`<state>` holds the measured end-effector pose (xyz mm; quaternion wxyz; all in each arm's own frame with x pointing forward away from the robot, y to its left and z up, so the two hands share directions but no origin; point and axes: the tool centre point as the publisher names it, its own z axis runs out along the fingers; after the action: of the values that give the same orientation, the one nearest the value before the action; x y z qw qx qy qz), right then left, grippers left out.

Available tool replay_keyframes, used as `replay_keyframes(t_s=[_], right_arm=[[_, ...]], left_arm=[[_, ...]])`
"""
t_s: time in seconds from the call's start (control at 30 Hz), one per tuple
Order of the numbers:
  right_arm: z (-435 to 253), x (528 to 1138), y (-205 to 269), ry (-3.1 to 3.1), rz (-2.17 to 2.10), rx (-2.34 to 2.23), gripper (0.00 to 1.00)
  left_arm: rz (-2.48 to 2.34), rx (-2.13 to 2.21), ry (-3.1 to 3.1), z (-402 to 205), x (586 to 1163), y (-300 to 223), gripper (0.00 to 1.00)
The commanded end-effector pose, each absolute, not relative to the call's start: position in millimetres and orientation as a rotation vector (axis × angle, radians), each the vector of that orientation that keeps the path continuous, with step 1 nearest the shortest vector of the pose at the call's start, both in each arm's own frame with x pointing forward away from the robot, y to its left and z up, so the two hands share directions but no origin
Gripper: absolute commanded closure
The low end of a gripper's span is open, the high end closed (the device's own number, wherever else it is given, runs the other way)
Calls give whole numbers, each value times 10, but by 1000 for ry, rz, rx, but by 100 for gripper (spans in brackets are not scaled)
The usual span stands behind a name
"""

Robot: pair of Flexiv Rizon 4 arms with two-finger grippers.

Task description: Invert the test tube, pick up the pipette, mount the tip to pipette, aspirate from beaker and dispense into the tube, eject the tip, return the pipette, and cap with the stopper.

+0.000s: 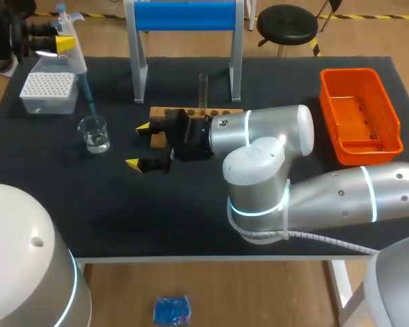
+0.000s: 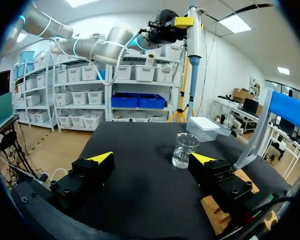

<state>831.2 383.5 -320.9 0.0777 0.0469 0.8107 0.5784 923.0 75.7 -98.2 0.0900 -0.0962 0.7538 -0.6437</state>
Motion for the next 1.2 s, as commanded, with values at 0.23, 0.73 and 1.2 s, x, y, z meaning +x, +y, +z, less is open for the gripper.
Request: replay_keyframes(t_s=[0.23,0.73,1.2], right_arm=[[-3197,8316,3815,2433,1732,138,0],[-3197,8316,3815,2433,1732,138,0],[-3197,8316,3815,2433,1732,138,0]], left_arm=[[-1939,-299,2229,-1188,9288,842,100],[-1943,-302,2207,-1469,9382,915,100],[-1933,-333,2209,-1641,9478,949,100]])
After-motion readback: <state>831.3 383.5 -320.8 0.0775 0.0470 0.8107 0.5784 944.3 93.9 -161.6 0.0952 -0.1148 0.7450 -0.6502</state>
